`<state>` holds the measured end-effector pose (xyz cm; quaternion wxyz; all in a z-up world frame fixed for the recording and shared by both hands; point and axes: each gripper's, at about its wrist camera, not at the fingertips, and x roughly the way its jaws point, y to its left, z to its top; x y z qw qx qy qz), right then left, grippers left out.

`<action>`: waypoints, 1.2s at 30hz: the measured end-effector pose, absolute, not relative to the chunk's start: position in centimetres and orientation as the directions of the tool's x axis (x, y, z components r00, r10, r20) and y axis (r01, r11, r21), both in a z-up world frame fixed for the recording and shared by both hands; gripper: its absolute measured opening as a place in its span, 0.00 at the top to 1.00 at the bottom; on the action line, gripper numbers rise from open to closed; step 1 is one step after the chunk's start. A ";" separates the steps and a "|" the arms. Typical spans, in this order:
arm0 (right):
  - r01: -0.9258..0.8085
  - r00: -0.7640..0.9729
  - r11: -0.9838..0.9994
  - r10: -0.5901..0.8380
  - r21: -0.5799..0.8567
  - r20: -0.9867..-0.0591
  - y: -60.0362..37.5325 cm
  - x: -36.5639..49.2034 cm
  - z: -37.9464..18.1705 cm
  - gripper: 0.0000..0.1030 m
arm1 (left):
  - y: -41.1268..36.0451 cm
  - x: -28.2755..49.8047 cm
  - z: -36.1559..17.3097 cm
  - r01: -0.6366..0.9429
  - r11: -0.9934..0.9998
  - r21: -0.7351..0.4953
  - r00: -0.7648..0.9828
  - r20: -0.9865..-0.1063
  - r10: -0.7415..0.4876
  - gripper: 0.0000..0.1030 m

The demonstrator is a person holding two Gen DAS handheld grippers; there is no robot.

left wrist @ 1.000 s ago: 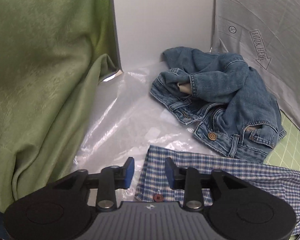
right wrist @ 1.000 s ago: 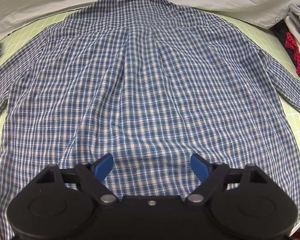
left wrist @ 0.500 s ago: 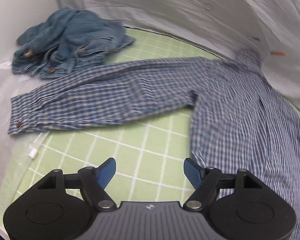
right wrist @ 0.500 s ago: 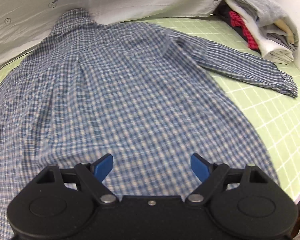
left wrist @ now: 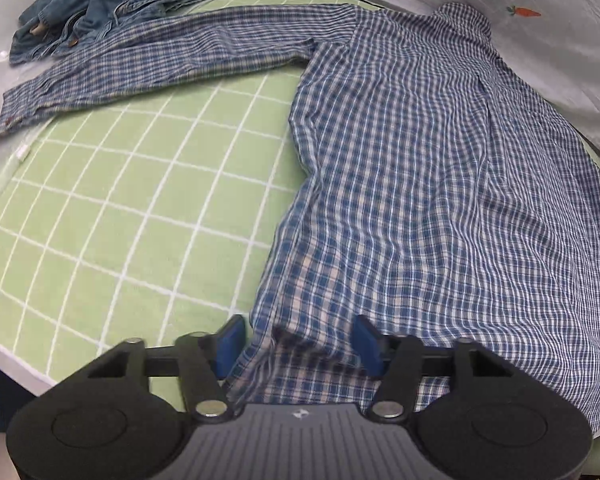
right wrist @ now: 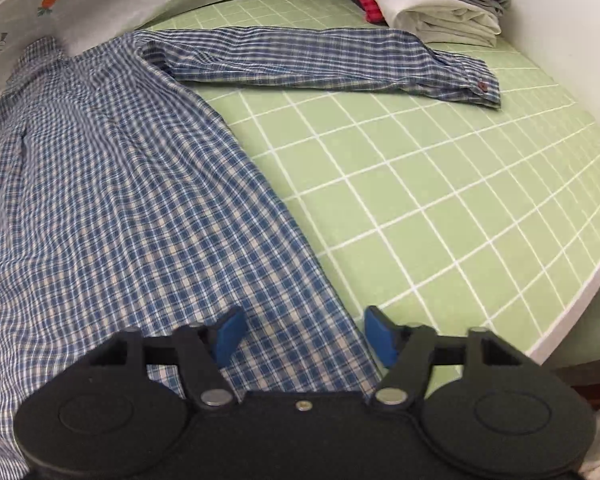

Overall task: Fold clothes
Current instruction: 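Open the left gripper and release the straightened sleeve on the mat, then grasp the buttoned sleeve cuff with the left gripper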

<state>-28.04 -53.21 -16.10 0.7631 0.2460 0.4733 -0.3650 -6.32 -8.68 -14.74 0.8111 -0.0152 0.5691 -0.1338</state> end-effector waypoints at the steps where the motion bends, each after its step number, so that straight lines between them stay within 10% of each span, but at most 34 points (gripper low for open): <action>1: 0.769 0.301 0.638 -0.307 0.040 -0.903 -53.1 -28.1 -16.1 0.71 | -8.6 -6.6 -14.9 0.181 0.967 -0.178 0.314 -0.922 -0.228 0.96; 3: 0.727 0.316 0.686 -0.292 0.033 -0.903 -52.8 -28.3 -15.9 0.98 | -8.4 -7.1 -15.2 0.143 0.973 -0.180 0.308 -0.926 -0.217 0.98; 10: 0.692 0.304 0.722 -0.296 -0.004 -0.906 -52.9 -28.3 -15.3 0.95 | -8.8 -8.1 -14.8 0.060 0.986 -0.155 0.326 -0.931 -0.167 0.86; 12: 0.692 0.293 0.721 -0.303 -0.018 -0.907 -53.1 -28.0 -15.1 0.59 | -9.2 -8.1 -14.0 0.055 0.987 -0.149 0.346 -0.925 -0.158 0.57; 17: 0.704 0.320 0.710 -0.359 -0.034 -0.877 -53.1 -26.0 -13.8 0.18 | -8.9 -6.6 -12.0 0.023 0.985 -0.170 0.421 -0.892 -0.164 0.19; 23: 0.684 0.380 0.729 -0.385 -0.024 -0.841 -50.8 -21.9 -12.3 0.00 | -6.3 -2.7 -10.8 -0.050 0.981 -0.187 0.467 -0.873 -0.143 0.07; 36: 0.656 0.419 0.755 -0.380 -0.015 -0.825 -45.9 -12.4 -11.1 0.00 | 2.3 7.2 -10.8 -0.208 0.949 -0.238 0.503 -0.858 -0.105 0.05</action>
